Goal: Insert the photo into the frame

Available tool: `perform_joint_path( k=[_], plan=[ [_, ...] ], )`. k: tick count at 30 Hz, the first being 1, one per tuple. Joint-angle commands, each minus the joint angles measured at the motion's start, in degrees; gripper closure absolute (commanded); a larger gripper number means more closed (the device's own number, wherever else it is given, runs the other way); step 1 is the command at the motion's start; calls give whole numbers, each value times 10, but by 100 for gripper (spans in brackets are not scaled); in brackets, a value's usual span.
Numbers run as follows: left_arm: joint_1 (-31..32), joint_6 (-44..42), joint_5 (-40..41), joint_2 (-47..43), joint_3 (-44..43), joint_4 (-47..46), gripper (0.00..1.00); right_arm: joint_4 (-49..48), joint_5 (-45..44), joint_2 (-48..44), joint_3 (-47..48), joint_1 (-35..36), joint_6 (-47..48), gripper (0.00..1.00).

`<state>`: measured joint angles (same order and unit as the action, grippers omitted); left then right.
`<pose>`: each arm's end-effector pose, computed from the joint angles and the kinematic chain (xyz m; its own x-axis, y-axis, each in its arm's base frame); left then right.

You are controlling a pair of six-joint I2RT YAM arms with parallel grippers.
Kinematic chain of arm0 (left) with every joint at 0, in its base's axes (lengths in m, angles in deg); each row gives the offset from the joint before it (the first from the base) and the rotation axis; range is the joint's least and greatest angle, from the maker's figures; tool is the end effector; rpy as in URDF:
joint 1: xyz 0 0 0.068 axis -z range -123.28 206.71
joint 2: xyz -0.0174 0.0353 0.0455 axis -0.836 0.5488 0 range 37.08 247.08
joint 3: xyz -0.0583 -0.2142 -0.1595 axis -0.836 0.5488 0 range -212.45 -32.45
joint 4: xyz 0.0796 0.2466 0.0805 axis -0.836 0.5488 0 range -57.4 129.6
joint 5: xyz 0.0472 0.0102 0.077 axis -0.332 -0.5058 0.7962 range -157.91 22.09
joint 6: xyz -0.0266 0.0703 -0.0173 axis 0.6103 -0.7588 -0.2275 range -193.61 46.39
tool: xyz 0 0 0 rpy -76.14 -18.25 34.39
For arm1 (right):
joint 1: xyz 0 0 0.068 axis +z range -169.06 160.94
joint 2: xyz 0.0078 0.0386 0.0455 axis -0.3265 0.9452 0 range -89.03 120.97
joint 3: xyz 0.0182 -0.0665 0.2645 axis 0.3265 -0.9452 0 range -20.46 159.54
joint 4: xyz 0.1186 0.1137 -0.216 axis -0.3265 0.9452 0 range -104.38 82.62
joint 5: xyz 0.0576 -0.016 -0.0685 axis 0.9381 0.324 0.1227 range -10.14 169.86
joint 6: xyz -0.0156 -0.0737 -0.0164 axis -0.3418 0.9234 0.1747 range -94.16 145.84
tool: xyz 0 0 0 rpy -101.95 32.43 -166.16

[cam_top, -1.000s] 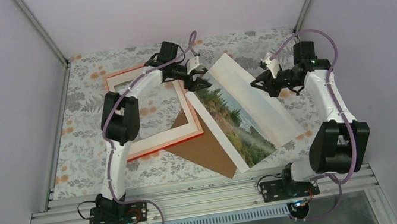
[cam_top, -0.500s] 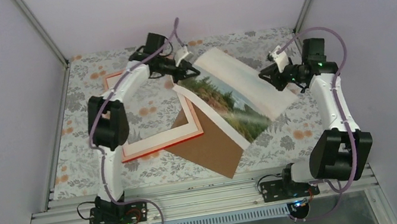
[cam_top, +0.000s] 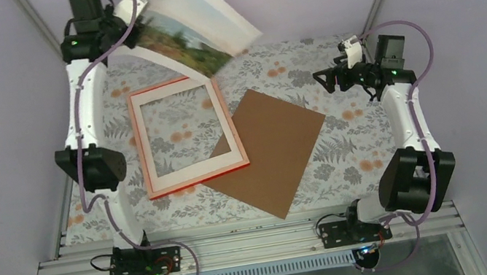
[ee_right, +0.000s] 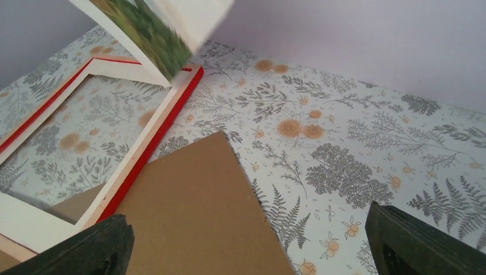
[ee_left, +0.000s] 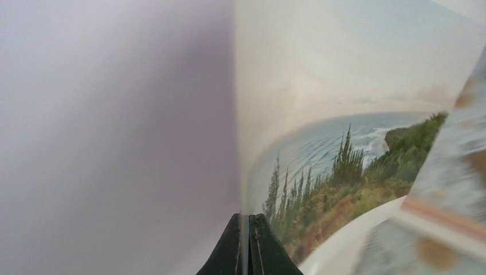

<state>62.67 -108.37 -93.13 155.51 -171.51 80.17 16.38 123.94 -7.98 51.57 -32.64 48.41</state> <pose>0.4773 -0.0779 0.4319 -0.1013 0.5292 -0.8424 0.6444 0.6801 0.3497 0.3350 -0.0341 0.3164 -0.4396 -0.1773 -0.8805 -0.5628 0.8184 0.1162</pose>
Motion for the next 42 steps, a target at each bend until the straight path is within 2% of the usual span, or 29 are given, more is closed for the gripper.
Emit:
perform_joint_path(
  k=[1,6,10,14,17,23,27,33,42],
  plan=[
    [-14,-135,200,-59,20,-47,98,-37,18,19,12,0,-44,0],
    [-13,-243,269,-140,177,-180,98,-39,26,28,9,0,-49,0],
    [-1,-276,263,-189,301,-182,98,-37,24,31,6,0,-49,0],
    [31,-298,260,-250,475,-179,98,-30,25,34,4,0,-45,0],
    [66,-280,279,-278,563,-165,98,-26,25,35,5,0,-42,0],
    [107,-172,264,-299,686,-122,98,-13,26,37,0,0,-37,0],
    [113,-151,246,-307,750,-128,98,-14,26,33,-10,0,-36,0],
    [122,-127,210,-310,801,-126,98,-13,26,29,-18,0,-36,0],
    [131,-130,180,-330,817,-125,98,-18,27,23,-32,0,-39,0]
  ],
)
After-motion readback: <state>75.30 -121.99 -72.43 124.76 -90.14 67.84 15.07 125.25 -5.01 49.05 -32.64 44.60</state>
